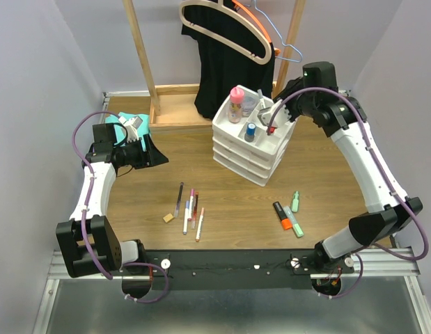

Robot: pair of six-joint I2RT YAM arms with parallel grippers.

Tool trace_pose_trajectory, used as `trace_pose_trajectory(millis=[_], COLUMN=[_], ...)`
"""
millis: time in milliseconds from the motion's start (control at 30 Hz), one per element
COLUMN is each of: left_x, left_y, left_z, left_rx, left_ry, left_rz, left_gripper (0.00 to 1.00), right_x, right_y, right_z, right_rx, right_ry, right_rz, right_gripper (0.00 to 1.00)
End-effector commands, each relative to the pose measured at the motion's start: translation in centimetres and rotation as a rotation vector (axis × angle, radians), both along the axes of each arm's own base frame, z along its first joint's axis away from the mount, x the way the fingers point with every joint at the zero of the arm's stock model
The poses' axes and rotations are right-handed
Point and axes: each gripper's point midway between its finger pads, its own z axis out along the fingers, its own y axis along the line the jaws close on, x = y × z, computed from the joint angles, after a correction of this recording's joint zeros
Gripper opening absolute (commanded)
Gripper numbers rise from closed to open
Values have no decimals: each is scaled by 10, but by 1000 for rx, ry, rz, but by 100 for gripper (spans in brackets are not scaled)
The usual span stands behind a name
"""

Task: Sort the stationery into containers
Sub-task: Place the pen in the storage box, then pick up the pen from the center of the board.

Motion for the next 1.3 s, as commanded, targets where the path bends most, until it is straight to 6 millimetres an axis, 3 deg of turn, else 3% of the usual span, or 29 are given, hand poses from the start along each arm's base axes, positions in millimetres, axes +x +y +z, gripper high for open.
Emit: trace_pose_trajectory(millis=[0,67,167,200,233,267,300,367,433,467,500,600,633,700,733,767,800,833,900,1000,1100,1133,1200,1233,1267], left_x=[2,2,3,3,3,3,3,2,0,0,-2,-11,-18,-25,-33,-39,-40,-39,-43,-47,-48,-46,-39,-31,-27], left_y=[-5,-5,-4,-4,-4,-4,-4,-4,-5,-4,-5,-5,-10,-12,-14,-22,-24,-19,-26,-22,-19,-18,-13,-7,0], left_z=[3,3,5,5,5,5,4,3,1,0,-3,-10,-17,-27,-34,-39,-42,-43,-47,-58,-66,-65,-61,-55,-53], left_rx=[-32,-36,-31,-28,-25,-22,-23,-27,-19,-12,-4,53,68,107,120,135,157,187,192,231,254,253,276,286,308], left_ry=[-12,-7,-8,-9,-5,-4,2,10,26,31,43,83,107,131,156,183,184,189,227,306,357,370,356,332,319], left_rz=[-20,-19,-16,-15,-15,-14,-13,-20,-30,-33,-39,-49,-63,-60,-65,-80,-76,-58,-56,-26,-23,-12,9,32,53], left_gripper=[70,70,70,70,70,70,70,69,68,68,68,68,68,69,69,70,71,72,72,72,72,72,72,72,72], right_x=[-13,-14,-7,-7,-5,-10,-5,-11,-27,-34,-40,-74,-95,-127,-143,-168,-180,-188,-203,-201,-207,-222,-224,-232,-234], right_y=[-26,-29,-31,-31,-31,-37,-33,-36,-30,-26,-21,-9,-4,20,27,46,52,57,69,85,112,137,156,171,178], right_z=[33,39,68,73,80,103,90,67,54,43,18,-17,-43,-61,-86,-85,-91,-96,-107,-107,-103,-104,-107,-123,-128], right_rx=[72,152,447,677,796,928,1098,1218,1367,1404,1467,1565,1522,1468,1413,1389,1359,1349,1330,1336,1280,1211,1108,1002,944], right_ry=[-52,-65,-123,-92,-79,-96,-10,90,182,232,311,513,615,828,929,1085,1156,1220,1348,1323,1280,1291,1203,1233,1252], right_rz=[-112,-164,-295,-393,-452,-507,-609,-730,-804,-829,-914,-1072,-1109,-1008,-999,-888,-860,-857,-848,-788,-664,-575,-469,-440,-388], right_gripper=[40,40,45,49,50,50,50,44,36,36,37,39,41,44,55,66,79,100,100,100,100,100,100,100,100])
